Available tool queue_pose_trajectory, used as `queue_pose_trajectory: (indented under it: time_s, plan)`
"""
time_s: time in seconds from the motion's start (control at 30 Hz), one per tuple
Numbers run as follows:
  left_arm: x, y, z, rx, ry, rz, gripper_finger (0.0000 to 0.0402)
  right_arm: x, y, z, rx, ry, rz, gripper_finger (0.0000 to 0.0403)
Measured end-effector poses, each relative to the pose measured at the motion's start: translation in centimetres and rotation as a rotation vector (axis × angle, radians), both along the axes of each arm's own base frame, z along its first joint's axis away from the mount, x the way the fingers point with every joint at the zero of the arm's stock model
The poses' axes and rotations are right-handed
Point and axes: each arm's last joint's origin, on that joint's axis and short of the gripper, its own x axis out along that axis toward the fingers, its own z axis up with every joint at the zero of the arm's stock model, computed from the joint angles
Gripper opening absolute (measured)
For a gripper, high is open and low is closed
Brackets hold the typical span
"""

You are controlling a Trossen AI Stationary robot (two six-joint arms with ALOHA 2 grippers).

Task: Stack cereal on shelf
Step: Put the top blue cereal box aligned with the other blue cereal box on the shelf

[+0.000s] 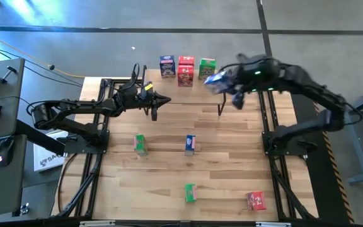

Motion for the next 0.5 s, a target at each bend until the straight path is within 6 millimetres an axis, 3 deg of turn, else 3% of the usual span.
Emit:
queue_pose_trajectory:
  time_s: [0.13, 0.3, 0.5]
  plan:
    - [0.0, 0.0, 0.0, 0.0, 0.0, 0.0, 0.0, 5.5, 0.2, -2.5, 0.019, 0.035, 0.179, 0.0165]
    - [0.0, 0.0, 0.0, -0.002, 0.004, 0.0, 0.0, 11.6, 0.2, -7.2, 0.08, 0.105, 0.338, 0.0165]
    - [0.0, -0.1, -0.1, -0.023, 0.002, -0.024, 0.0, 16.3, -0.2, -13.4, 0.156, 0.227, 0.384, 0.0165]
